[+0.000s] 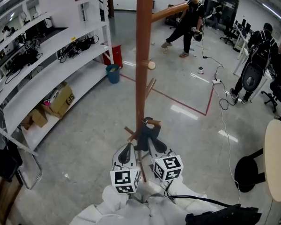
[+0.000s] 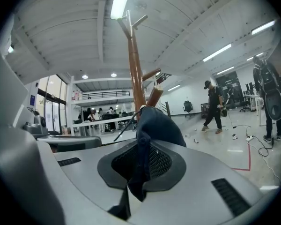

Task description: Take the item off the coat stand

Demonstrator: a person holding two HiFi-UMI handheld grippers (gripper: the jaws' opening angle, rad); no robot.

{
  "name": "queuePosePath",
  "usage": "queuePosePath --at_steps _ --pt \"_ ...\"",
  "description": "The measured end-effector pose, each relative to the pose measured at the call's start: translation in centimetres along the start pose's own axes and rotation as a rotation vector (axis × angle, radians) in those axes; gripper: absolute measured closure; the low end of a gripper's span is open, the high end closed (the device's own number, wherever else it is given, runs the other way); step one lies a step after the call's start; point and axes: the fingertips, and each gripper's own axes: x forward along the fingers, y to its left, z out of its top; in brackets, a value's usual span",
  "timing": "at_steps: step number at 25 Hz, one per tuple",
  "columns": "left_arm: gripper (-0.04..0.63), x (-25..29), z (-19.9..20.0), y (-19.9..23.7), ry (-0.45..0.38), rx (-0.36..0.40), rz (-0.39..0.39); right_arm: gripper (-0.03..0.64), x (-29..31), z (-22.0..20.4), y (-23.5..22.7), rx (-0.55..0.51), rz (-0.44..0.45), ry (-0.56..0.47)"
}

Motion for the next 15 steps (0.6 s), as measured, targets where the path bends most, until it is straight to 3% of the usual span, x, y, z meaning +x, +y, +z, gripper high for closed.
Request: queuePosePath --at_steps 15 --pt "0.609 -1.4 -0.1 -1.1 -0.014 0.007 -0.032 0.592 -3.1 3.3 0.5 -0.014 -0.044 -0.129"
